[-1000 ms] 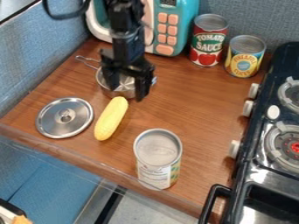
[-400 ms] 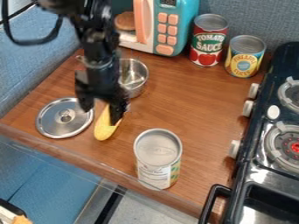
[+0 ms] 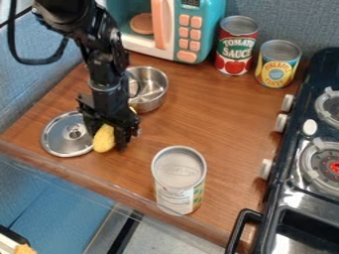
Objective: Move the corn to the upper right side of the table
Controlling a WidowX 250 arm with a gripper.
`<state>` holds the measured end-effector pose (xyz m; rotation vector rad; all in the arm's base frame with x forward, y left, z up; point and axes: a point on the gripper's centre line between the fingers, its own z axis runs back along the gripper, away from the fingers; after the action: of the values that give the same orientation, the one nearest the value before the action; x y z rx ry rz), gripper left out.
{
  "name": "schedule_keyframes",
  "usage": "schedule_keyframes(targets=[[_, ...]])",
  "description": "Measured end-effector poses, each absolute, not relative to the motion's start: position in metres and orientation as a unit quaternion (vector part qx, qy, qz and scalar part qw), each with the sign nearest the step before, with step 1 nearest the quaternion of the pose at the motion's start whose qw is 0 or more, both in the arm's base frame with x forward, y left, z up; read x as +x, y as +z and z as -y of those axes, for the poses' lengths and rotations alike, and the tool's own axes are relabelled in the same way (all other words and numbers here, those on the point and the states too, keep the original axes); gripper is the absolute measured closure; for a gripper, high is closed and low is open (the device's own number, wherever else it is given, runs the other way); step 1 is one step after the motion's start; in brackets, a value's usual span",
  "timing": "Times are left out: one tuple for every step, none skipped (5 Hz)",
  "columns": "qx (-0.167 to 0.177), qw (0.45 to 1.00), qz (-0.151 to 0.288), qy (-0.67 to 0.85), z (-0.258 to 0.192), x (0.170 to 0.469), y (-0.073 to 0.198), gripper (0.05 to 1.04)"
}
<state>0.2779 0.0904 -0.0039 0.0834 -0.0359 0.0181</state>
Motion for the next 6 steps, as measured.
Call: schedule_keyframes(targets=[[0.032,0.998,0.053,-0.012,-0.077,0.274,0.018,0.440],[0.019,0.994,0.102,-0.030,-0.058,0.275,0.054,0.440],[-0.015,0.991,0.126,-0.048,-0.023,0.293,0.083,0.440],[-0.027,0.988,0.144,-0.048,0.008,0.332,0.091,0.440],[-0.014,0.991,0.132,-0.028,0.021,0.361,0.075,0.440],[0.000,0.993,0.114,-0.017,0.033,0.379,0.050,0.440]])
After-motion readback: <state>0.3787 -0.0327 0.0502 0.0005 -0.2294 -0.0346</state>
